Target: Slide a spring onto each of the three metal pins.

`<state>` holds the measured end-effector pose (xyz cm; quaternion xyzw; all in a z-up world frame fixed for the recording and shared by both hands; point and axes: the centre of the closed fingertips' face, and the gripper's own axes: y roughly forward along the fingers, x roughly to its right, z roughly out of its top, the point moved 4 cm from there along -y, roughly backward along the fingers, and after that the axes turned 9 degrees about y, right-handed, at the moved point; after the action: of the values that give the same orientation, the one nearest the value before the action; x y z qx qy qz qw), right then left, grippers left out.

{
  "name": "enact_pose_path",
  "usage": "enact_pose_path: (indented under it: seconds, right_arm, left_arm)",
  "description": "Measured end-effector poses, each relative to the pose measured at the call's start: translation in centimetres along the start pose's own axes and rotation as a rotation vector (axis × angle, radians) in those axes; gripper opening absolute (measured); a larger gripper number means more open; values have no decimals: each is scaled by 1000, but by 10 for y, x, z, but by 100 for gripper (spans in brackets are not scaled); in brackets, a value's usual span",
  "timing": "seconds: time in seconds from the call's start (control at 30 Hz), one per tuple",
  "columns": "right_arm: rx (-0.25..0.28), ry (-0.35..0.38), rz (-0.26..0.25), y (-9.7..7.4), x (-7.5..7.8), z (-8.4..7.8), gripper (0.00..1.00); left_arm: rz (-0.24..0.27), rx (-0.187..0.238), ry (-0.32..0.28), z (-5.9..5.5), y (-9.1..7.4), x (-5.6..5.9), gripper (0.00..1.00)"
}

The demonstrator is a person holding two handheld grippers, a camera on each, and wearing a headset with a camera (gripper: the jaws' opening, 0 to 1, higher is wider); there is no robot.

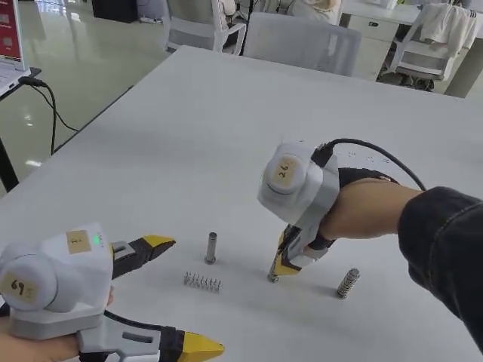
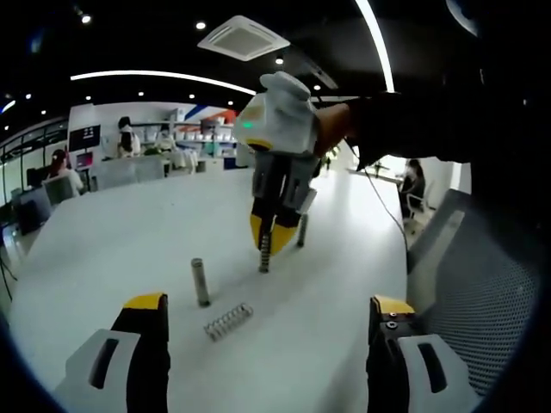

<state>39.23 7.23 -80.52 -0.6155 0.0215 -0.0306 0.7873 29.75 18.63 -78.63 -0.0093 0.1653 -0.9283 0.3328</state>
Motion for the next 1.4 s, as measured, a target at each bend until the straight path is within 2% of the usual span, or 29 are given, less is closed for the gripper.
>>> enact_pose_path:
  seconds: [0.2, 0.47, 0.73, 1.07, 1.17, 1.4]
  right_arm:
    - [-4, 4, 5, 6, -1, -4, 9]
    - [14, 11, 6, 5, -1, -2, 9]
    - [45, -2, -17, -3, 0, 2, 17]
    - [98, -46, -21, -14, -14, 24, 19]
    - [119, -48, 4, -12, -21, 32, 19]
    - [137, -76, 23, -5, -33, 44, 17]
  left_arm:
    - [1, 0, -1, 0, 0, 0, 93]
    - [0, -3, -1, -1, 0, 0, 93]
    - [-2, -5, 0, -1, 1, 0, 93]
    - [-5, -5, 4, 0, 2, 0, 92]
    - [-4, -5, 4, 1, 2, 0, 92]
    - [-4, -9, 2, -1, 1, 0, 92]
